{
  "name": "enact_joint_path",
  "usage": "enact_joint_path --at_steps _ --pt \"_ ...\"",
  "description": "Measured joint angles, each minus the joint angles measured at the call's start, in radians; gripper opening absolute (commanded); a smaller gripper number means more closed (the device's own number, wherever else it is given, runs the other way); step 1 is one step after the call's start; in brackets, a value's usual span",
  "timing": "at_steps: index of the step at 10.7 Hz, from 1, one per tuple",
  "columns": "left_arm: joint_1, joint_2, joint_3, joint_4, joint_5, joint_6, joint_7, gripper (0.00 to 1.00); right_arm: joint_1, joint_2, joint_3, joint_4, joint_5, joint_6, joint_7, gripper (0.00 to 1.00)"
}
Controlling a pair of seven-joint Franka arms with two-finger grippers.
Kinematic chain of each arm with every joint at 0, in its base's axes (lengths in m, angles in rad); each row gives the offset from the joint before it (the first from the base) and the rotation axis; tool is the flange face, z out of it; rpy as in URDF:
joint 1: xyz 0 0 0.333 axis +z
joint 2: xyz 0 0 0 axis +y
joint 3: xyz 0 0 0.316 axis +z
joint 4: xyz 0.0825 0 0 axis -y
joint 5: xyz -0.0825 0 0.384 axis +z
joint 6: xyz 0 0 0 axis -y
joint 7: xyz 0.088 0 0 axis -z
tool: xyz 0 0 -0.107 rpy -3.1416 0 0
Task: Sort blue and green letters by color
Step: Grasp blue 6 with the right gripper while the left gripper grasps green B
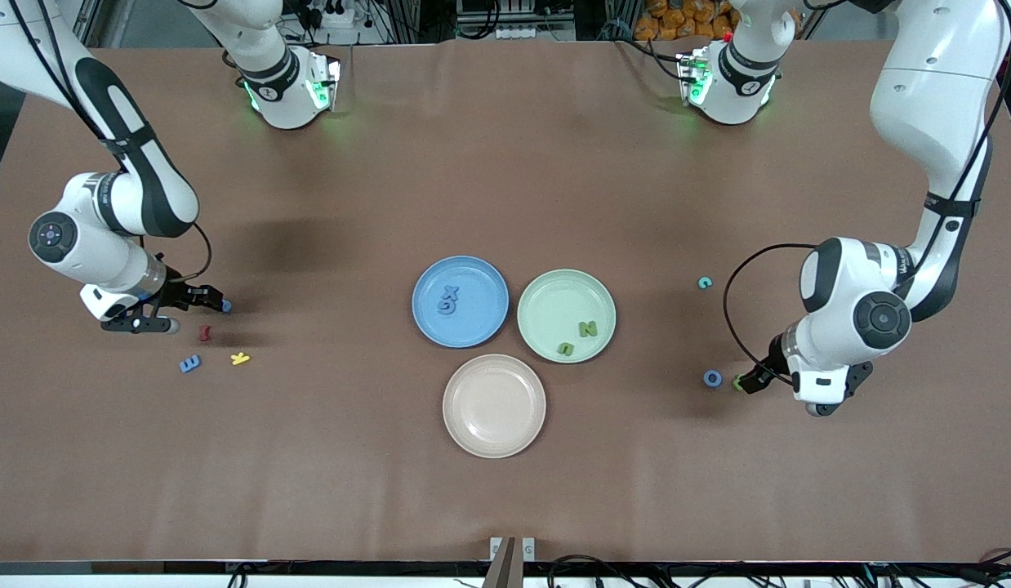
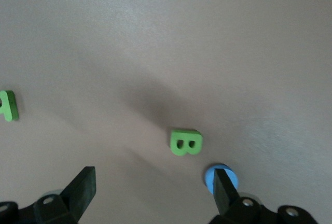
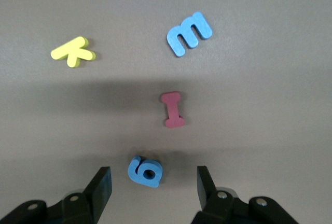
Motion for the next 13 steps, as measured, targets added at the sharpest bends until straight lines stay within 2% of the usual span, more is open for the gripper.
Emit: enact_joint_path --at_steps 6,12,13 --pt "-0.005 0.055 -0.014 0.004 0.014 0.047 0.023 1.0 0.001 0.012 -0.013 -0.072 0.0 0.129 0.0 0.67" --pt "-0.005 0.121 -0.014 0.035 0.027 0.117 0.024 1.0 0.009 0.047 -0.016 -0.087 -0.017 0.196 -0.001 0.5" --pt "-0.005 0.129 -0.014 0.04 0.028 0.12 0.024 1.0 0.009 0.051 -0.02 -0.087 -0.031 0.198 -0.001 0.39"
